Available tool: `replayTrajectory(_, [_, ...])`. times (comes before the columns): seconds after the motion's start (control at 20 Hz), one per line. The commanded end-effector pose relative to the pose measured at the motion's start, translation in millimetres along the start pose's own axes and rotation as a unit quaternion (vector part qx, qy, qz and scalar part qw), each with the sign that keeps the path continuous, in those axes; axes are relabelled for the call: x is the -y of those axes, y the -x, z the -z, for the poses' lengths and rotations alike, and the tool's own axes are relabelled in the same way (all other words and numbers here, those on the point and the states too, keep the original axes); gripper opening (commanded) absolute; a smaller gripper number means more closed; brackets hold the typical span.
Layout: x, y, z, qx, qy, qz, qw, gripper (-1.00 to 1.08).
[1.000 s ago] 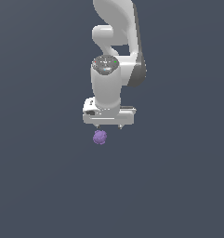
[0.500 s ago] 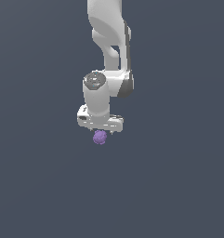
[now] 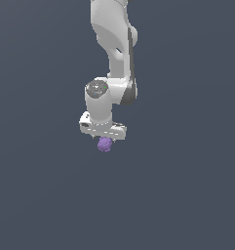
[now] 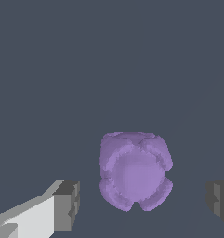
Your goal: Pick up the object and move it to a goal position.
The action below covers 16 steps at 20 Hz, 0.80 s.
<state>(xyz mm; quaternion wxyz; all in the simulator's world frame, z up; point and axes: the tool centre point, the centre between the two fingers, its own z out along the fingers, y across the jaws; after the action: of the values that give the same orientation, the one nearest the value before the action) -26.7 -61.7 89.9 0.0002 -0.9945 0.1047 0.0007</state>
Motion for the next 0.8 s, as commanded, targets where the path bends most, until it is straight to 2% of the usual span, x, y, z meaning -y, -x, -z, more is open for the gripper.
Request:
replayTrajectory(0.0, [0.2,0.1,-2.6,0.000,0.000,0.000,1.0000,1.00])
replayTrajectory(0.5, [-0.6,1.3,-43.9,-0.001,0.000,-0.001,1.0000,1.00])
replayTrajectory(0.75, [-0.7,0.3,-50.5,-0.001,0.000,-0.001,1.0000,1.00])
